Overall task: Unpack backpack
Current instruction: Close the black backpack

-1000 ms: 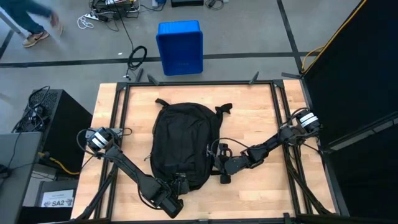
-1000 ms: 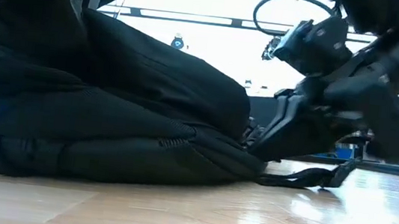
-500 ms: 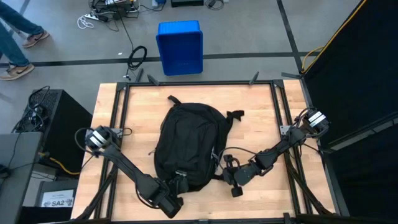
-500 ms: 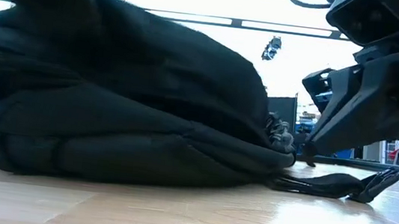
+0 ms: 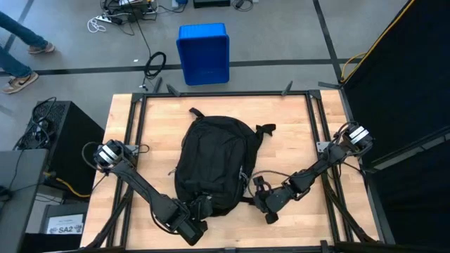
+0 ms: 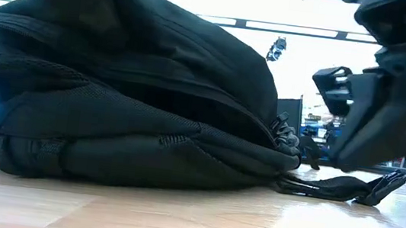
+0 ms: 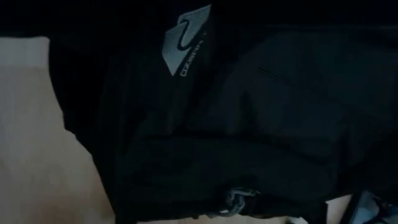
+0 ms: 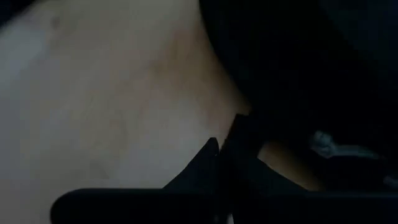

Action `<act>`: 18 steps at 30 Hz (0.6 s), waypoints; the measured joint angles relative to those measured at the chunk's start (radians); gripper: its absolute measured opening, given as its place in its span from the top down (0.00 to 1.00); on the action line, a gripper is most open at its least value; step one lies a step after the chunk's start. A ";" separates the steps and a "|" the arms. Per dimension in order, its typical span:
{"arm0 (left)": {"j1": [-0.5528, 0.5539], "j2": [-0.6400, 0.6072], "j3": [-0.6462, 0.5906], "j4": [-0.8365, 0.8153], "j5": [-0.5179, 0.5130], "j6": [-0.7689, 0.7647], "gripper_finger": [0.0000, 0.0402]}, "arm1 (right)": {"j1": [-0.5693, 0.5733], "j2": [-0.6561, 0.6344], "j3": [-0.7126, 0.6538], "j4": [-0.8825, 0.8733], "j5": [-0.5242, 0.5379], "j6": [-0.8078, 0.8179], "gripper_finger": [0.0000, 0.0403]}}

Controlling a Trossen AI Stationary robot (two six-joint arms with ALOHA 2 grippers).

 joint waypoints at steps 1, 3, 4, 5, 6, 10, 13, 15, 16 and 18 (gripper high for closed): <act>0.000 0.000 0.000 0.000 -0.001 0.000 0.64 | 0.004 0.000 0.000 -0.005 0.018 -0.050 1.00; 0.000 0.000 0.000 0.002 -0.001 -0.001 0.62 | 0.010 0.001 0.000 -0.015 0.056 -0.141 0.99; 0.000 0.000 0.000 0.003 -0.002 -0.002 0.61 | 0.012 0.003 0.000 -0.018 0.072 -0.167 0.98; 0.000 0.000 0.000 0.006 -0.002 -0.003 0.61 | 0.013 0.004 0.000 -0.020 0.084 -0.184 0.96; 0.000 0.000 0.000 0.008 -0.002 -0.004 0.61 | 0.013 0.005 0.000 -0.022 0.092 -0.197 0.94; 0.000 0.000 0.000 0.008 -0.002 -0.004 0.61 | 0.014 0.005 0.000 -0.019 0.160 -0.278 0.82; 0.000 0.000 0.000 0.008 -0.002 -0.001 0.61 | 0.014 0.005 0.000 -0.019 0.244 -0.386 0.72; 0.000 0.000 0.000 0.008 -0.002 -0.002 0.61 | 0.014 0.005 0.000 -0.011 0.287 -0.449 0.66; 0.000 0.000 0.000 0.008 -0.002 -0.003 0.61 | 0.014 0.005 0.000 -0.006 0.302 -0.472 0.63; 0.000 0.000 0.000 0.008 -0.002 -0.004 0.61 | 0.014 0.005 0.000 0.006 0.318 -0.507 0.60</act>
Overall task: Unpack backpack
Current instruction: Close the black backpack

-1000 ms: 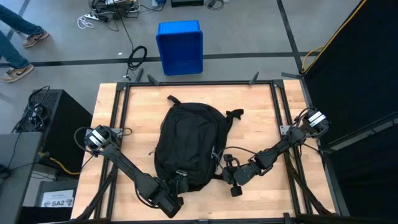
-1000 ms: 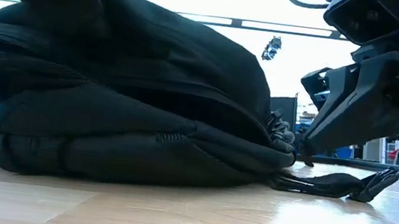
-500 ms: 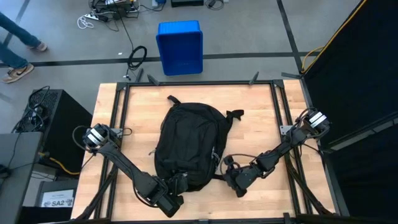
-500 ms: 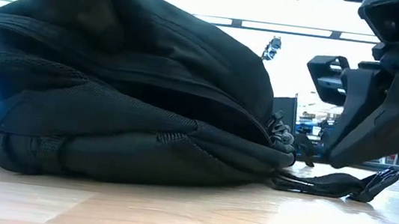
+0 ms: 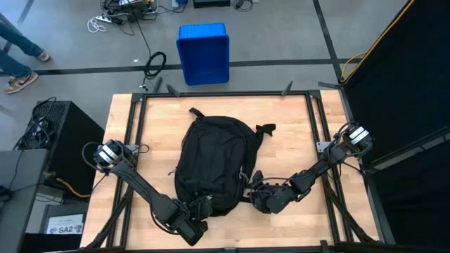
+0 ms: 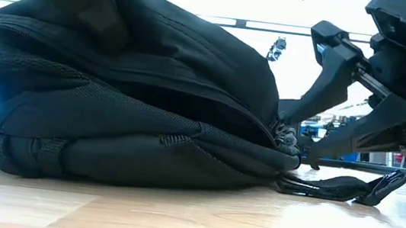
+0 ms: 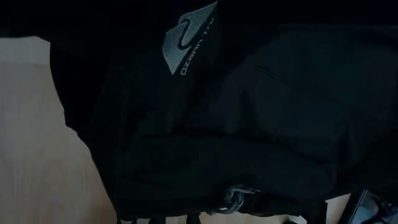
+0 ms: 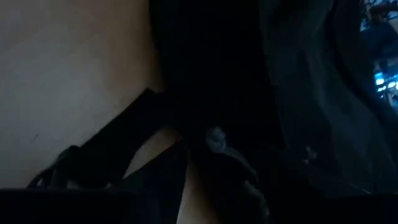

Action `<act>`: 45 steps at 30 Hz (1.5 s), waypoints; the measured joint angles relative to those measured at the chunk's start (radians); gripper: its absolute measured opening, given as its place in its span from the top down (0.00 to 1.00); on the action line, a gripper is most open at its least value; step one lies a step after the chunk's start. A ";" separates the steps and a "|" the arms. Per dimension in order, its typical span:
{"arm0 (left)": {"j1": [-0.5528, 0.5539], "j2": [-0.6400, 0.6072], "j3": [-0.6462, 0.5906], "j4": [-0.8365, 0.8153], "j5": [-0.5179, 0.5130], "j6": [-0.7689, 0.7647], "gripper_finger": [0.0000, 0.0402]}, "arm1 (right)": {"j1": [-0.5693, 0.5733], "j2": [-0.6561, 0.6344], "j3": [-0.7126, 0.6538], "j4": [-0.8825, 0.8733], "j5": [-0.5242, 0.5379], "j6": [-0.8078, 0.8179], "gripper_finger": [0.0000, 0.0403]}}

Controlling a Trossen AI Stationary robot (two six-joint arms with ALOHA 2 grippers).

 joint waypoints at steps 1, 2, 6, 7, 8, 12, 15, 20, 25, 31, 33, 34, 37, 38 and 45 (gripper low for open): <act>0.000 0.000 0.000 0.000 0.000 0.000 0.61 | -0.001 0.000 0.000 0.009 0.000 -0.014 0.59; 0.000 0.000 0.000 0.000 0.000 0.000 0.61 | -0.002 0.001 0.000 0.018 0.000 -0.023 0.58; 0.002 0.000 0.000 -0.001 0.000 -0.001 0.61 | -0.010 0.003 0.000 0.037 -0.002 -0.051 0.58; 0.002 0.000 0.000 0.000 0.000 -0.001 0.61 | -0.013 0.003 0.000 0.037 -0.006 -0.051 0.59; 0.002 0.000 0.000 0.000 0.000 -0.001 0.61 | -0.014 0.003 0.000 0.037 -0.015 -0.051 0.60; 0.002 0.000 0.000 0.000 0.000 -0.001 0.61 | -0.030 0.003 0.000 0.037 -0.057 -0.050 0.64; 0.003 0.000 0.000 0.001 0.000 -0.001 0.61 | -0.040 0.003 0.000 0.037 -0.060 -0.052 0.66; 0.003 0.000 0.000 0.001 0.000 -0.001 0.61 | -0.064 0.004 0.000 0.037 -0.114 -0.053 0.68; 0.003 0.000 0.000 0.002 0.000 -0.001 0.61 | -0.074 0.004 0.000 0.037 -0.117 -0.050 0.67; 0.003 0.000 0.000 0.005 0.000 -0.002 0.61 | -0.081 0.077 0.002 0.105 -0.131 -0.055 0.71; 0.003 0.000 0.000 0.006 0.000 -0.002 0.61 | -0.081 0.099 0.003 0.135 -0.129 -0.068 0.73; 0.003 0.000 0.000 0.008 0.000 -0.001 0.61 | -0.081 0.102 0.003 0.142 -0.127 -0.071 0.74; 0.003 0.000 0.000 0.009 0.000 -0.002 0.61 | -0.073 0.096 0.003 0.148 -0.119 -0.070 0.80; 0.003 0.000 0.000 0.009 0.000 -0.002 0.61 | -0.070 0.093 0.003 0.147 -0.110 -0.070 0.81; 0.003 0.000 0.000 0.011 -0.006 -0.003 0.61 | -0.048 0.070 0.000 0.149 -0.098 -0.070 0.94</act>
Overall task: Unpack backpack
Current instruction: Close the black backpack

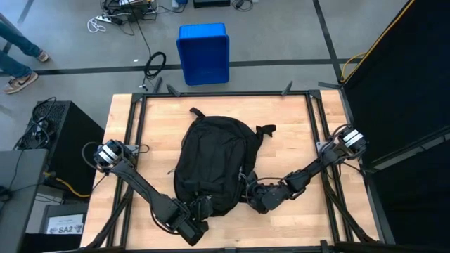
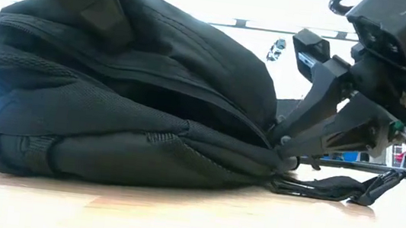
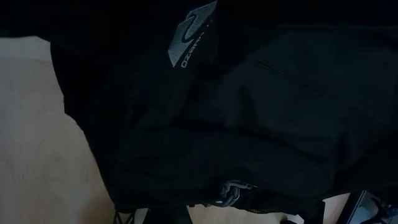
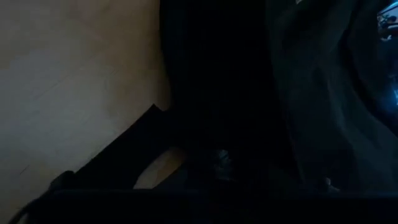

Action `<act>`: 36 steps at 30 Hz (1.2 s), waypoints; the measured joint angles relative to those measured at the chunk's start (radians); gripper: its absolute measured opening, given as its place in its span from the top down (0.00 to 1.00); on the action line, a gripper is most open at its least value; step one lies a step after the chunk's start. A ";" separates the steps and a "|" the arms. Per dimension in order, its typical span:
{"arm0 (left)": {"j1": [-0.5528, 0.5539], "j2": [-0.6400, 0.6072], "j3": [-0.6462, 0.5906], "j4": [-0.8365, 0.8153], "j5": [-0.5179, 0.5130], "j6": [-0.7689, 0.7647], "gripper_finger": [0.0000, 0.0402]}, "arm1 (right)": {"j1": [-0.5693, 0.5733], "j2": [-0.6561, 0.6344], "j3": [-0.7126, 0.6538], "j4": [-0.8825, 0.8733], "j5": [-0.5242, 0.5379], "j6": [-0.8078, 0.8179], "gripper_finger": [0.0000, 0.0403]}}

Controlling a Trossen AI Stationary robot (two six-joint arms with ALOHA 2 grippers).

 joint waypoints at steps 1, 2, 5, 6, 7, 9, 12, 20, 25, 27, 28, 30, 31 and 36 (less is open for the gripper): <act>0.000 0.000 0.000 0.000 -0.002 -0.001 0.61 | 0.002 0.000 0.000 -0.003 0.004 0.000 0.95; 0.000 0.000 0.000 -0.001 -0.005 -0.001 0.61 | 0.005 0.000 0.000 -0.005 0.010 0.001 0.97; 0.000 0.000 0.000 0.000 -0.006 -0.059 0.61 | 0.013 0.000 0.000 -0.006 0.021 0.003 0.99; 0.003 0.000 0.000 0.000 0.012 -0.074 0.61 | 0.014 0.000 0.000 -0.006 0.024 0.003 0.99; 0.007 0.000 0.000 -0.001 0.039 -0.076 0.61 | 0.015 0.000 0.000 -0.005 0.024 0.003 0.99; 0.012 0.000 0.000 -0.001 0.075 -0.077 0.61 | 0.015 -0.001 0.000 -0.004 0.024 0.012 0.99; 0.011 -0.005 0.000 0.020 0.087 -0.043 0.61 | 0.015 -0.002 0.000 -0.002 0.024 0.033 0.99; -0.014 -0.087 0.001 0.199 0.052 0.152 0.60 | 0.016 -0.002 0.000 0.024 0.024 0.085 1.00; -0.014 -0.091 0.001 0.448 0.051 0.336 0.60 | 0.028 -0.009 0.000 0.025 0.026 0.110 1.00; -0.006 -0.065 0.001 0.574 0.062 0.436 0.60 | 0.039 -0.020 0.000 0.031 0.023 0.124 1.00; -0.001 -0.046 0.001 0.624 0.079 0.478 0.60 | 0.045 -0.027 0.000 0.027 0.021 0.133 1.00; 0.012 -0.006 0.001 0.710 0.097 0.535 0.60 | 0.059 -0.045 0.000 0.023 0.020 0.147 1.00; 0.022 0.013 0.001 0.744 0.101 0.550 0.60 | 0.067 -0.057 0.000 0.022 0.019 0.148 1.00; 0.061 0.105 0.000 0.831 0.101 0.560 0.60 | 0.100 -0.120 0.000 0.025 0.018 0.179 1.00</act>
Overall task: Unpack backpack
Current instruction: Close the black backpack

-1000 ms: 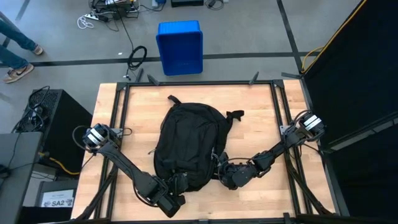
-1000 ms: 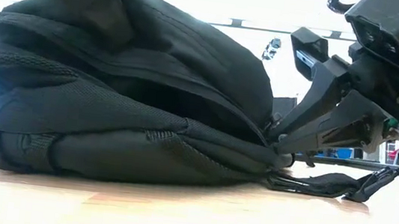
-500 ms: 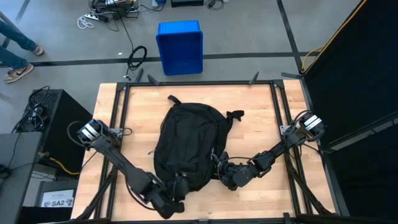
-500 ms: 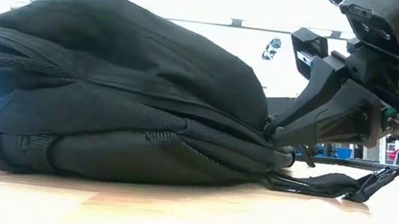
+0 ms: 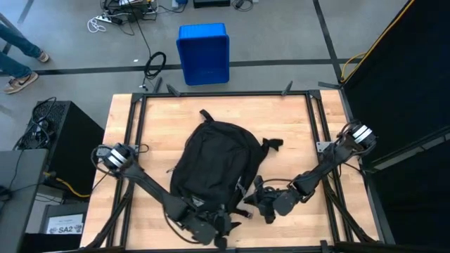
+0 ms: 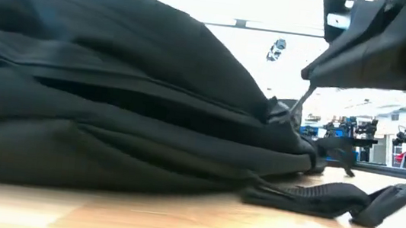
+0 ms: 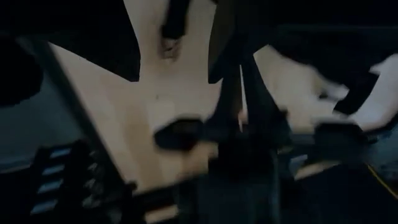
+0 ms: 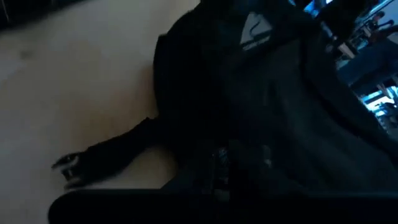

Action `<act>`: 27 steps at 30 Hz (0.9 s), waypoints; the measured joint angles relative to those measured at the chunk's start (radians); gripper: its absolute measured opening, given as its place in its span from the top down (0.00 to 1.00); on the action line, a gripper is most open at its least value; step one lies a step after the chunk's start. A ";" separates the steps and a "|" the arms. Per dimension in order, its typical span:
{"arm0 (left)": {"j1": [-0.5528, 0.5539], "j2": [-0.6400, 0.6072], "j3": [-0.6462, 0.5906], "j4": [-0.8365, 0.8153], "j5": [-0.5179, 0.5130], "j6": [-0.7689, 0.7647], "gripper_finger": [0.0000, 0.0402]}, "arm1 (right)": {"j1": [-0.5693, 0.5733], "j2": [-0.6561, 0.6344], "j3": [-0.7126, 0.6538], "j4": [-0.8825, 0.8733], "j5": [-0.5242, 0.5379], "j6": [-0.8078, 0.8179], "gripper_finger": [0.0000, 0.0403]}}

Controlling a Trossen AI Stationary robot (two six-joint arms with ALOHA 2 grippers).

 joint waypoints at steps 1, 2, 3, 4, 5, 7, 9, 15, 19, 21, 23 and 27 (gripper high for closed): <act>0.007 0.014 0.000 0.001 -0.002 -0.006 0.60 | 0.003 -0.011 0.000 0.001 0.000 0.004 1.00; 0.012 0.027 -0.001 0.001 -0.014 -0.019 0.60 | 0.006 -0.021 0.000 0.002 0.000 0.009 1.00; 0.017 0.036 -0.001 0.002 -0.031 -0.029 0.60 | 0.009 -0.028 0.000 0.002 0.000 0.011 1.00; 0.020 0.045 -0.001 0.005 -0.055 -0.034 0.60 | 0.011 -0.033 0.000 0.001 0.000 0.012 1.00; 0.025 0.054 -0.001 0.007 -0.078 -0.039 0.60 | 0.012 -0.039 0.000 0.001 -0.001 0.012 1.00; 0.035 0.073 -0.001 0.015 -0.098 -0.048 0.60 | 0.012 -0.049 0.000 0.005 -0.001 0.012 1.00; 0.046 0.093 -0.001 0.021 -0.098 -0.058 0.60 | 0.012 -0.049 0.000 0.014 -0.008 0.013 1.00; 0.086 0.127 -0.001 0.050 -0.124 -0.094 0.60 | 0.011 -0.049 0.000 0.016 -0.028 0.026 1.00; 0.100 0.131 -0.001 0.093 -0.127 -0.078 0.60 | 0.011 -0.049 0.000 0.016 -0.032 0.031 1.00; 0.103 0.131 -0.001 0.109 -0.128 -0.062 0.60 | 0.011 -0.049 0.000 0.016 -0.032 0.032 1.00; 0.103 0.131 -0.001 0.110 -0.129 -0.052 0.61 | 0.010 -0.049 0.000 0.016 -0.032 0.031 1.00; 0.103 0.131 -0.001 0.110 -0.139 -0.051 0.63 | 0.010 -0.049 0.000 0.016 -0.032 0.031 1.00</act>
